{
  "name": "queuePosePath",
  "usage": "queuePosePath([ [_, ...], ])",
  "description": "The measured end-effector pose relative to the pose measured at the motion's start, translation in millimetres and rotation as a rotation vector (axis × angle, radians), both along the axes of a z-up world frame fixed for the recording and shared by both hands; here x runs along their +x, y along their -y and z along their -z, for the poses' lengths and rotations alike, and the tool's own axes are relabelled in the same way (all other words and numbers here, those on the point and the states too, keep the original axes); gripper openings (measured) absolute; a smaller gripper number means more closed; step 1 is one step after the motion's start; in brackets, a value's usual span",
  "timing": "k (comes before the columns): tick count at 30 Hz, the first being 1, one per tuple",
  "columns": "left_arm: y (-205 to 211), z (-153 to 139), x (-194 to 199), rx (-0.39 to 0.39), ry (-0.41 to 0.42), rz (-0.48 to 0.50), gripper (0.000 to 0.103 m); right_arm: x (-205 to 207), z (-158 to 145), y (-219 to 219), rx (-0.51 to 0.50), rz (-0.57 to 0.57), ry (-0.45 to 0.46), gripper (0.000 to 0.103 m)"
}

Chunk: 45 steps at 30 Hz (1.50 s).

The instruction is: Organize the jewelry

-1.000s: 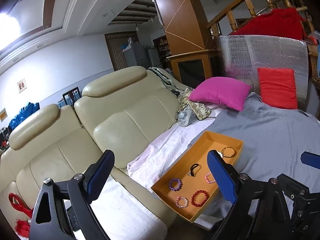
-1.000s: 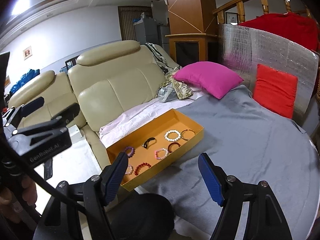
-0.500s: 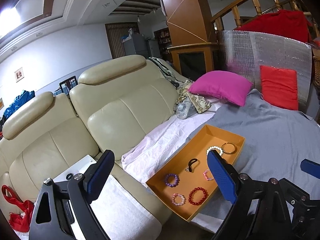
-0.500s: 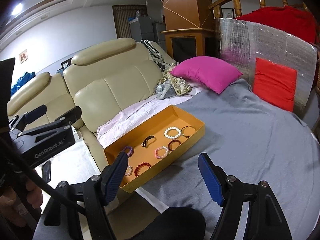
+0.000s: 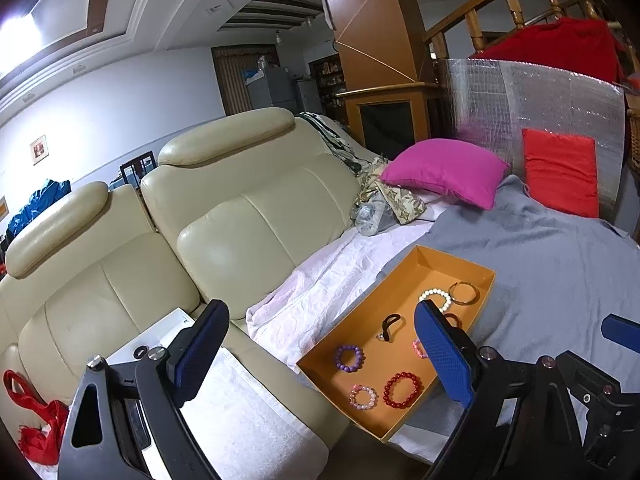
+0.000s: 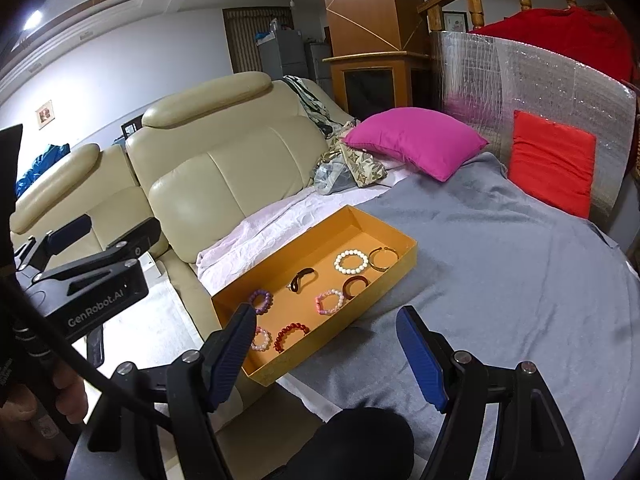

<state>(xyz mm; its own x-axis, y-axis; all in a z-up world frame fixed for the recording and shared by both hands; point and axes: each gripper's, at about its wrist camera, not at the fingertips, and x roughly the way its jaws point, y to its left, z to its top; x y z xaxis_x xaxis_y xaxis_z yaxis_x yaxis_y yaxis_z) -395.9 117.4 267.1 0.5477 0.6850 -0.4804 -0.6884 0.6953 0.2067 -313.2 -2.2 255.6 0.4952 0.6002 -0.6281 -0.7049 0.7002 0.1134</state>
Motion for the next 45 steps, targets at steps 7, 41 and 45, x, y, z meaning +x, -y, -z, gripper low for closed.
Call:
queuePosePath([
  [7, -3, 1, -2, -0.004, -0.001, 0.001, 0.094, -1, 1, -4, -0.005, -0.005, 0.0, 0.076],
  [41, -31, 17, -7, -0.034, -0.006, -0.014, 0.094, 5, 10, -24, -0.009, 0.021, -0.003, 0.076],
  [45, -31, 19, -7, -0.038, -0.007, -0.013, 0.094, 6, 11, -25, -0.009, 0.026, -0.005, 0.076],
])
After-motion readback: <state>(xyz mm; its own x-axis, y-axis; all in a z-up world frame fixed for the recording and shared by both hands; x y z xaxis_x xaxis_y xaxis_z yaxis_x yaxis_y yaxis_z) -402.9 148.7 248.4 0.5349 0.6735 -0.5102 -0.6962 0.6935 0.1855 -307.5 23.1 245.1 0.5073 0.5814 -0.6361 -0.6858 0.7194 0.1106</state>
